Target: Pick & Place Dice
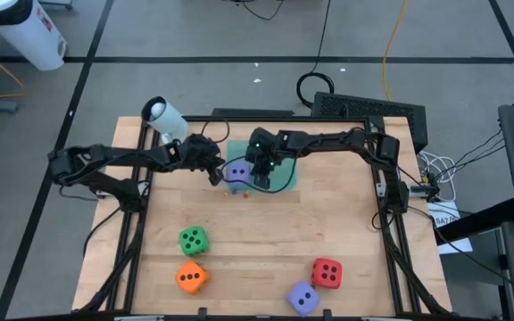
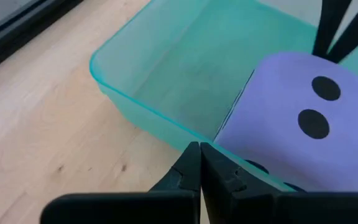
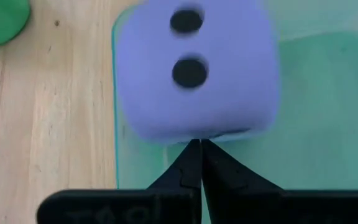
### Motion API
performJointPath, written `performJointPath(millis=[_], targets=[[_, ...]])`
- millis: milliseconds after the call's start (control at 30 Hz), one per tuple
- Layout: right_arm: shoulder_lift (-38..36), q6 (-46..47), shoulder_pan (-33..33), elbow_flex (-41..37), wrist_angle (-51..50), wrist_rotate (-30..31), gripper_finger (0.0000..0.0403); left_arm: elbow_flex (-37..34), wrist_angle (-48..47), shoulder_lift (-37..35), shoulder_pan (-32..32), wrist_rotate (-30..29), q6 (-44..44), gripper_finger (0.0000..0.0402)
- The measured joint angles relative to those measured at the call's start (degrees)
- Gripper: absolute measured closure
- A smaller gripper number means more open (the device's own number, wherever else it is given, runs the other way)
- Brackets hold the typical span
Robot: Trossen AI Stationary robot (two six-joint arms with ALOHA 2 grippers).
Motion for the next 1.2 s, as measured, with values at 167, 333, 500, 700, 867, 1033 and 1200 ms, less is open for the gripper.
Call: performJointPath(millis=[167, 333, 500, 700, 867, 1033, 1200], targets=[[-0.7, -0.5, -0.1, -0.1, -1.7, 1.4, 0.0403, 0.0, -1.9, -3.0, 0.0, 0.0, 0.1, 0.0396], [-2.8, -2.6, 0.0, -0.1, -3.7, 4.3, 0.0403, 0.0, -3.0, -5.1, -0.5, -3.2, 2.1, 0.0396], [-8.0, -6.2, -0.6, -1.5, -2.6, -2.6, 0.0403, 0.0, -3.9, -8.5, -1.7, -5.1, 5.7, 0.0398], [-21.3, -6.7, -1.1, -12.5, 6.9, -4.8, 0.0403, -2.8, -2.9, -17.4, -2.0, -4.7, 7.6, 0.0399], [-36.3, -5.6, -1.3, -26.8, 17.8, -5.0, 0.0403, -10.3, 4.1, -27.7, -2.2, -1.5, 7.8, 0.0400], [-50.0, -0.5, 0.1, -40.6, 28.2, -5.0, 0.0403, -12.1, 3.6, -34.5, -2.2, -0.9, 6.2, 0.0400], [-60.0, 3.8, 3.0, -49.1, 30.2, -3.2, 0.0403, -12.0, 2.9, -38.7, -3.1, 3.4, 6.2, 0.0401]])
